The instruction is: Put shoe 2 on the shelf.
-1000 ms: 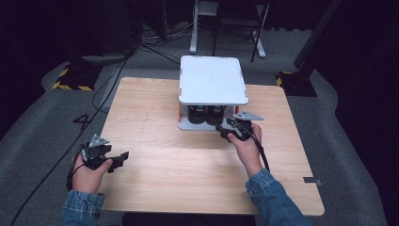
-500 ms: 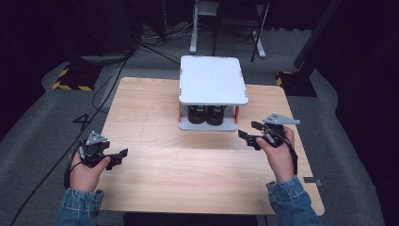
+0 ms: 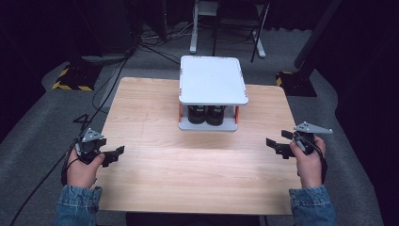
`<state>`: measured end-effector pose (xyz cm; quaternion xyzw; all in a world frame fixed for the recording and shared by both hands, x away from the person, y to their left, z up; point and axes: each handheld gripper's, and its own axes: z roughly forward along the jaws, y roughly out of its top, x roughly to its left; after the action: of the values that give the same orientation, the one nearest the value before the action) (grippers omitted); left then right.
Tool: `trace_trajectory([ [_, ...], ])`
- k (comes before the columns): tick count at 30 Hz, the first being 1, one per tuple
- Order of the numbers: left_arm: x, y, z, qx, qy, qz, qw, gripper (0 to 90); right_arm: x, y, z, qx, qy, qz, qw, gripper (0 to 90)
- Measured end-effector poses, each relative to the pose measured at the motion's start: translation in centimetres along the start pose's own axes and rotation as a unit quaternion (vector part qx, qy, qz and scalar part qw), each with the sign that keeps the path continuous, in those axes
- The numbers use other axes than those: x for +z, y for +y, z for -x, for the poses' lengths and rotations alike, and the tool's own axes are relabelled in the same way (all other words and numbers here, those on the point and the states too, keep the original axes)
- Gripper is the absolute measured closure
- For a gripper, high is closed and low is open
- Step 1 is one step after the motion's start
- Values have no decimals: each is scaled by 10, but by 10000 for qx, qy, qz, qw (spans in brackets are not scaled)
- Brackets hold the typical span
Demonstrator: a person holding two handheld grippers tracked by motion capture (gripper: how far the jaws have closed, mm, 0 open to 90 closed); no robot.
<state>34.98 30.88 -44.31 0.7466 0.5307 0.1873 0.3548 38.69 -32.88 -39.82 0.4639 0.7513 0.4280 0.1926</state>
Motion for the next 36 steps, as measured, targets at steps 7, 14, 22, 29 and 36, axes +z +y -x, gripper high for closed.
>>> trace_trajectory([
  [7,7,-4,-3,19,37,-168,9998,202,5,-18,18,128,37,-361,9993,187],
  [14,16,-10,-5,-7,67,-329,9994,199,28,-44,33,192,194,-750,9968,196],
  [22,27,-16,-7,-21,119,-504,9987,198,45,-60,43,225,-27,-602,9979,211],
  [29,31,-18,-8,39,211,-507,9985,200,59,-69,42,47,-339,-455,9984,211],
  [36,30,-18,-7,79,262,-445,9986,205,73,-72,38,-109,-619,-624,9961,193],
])
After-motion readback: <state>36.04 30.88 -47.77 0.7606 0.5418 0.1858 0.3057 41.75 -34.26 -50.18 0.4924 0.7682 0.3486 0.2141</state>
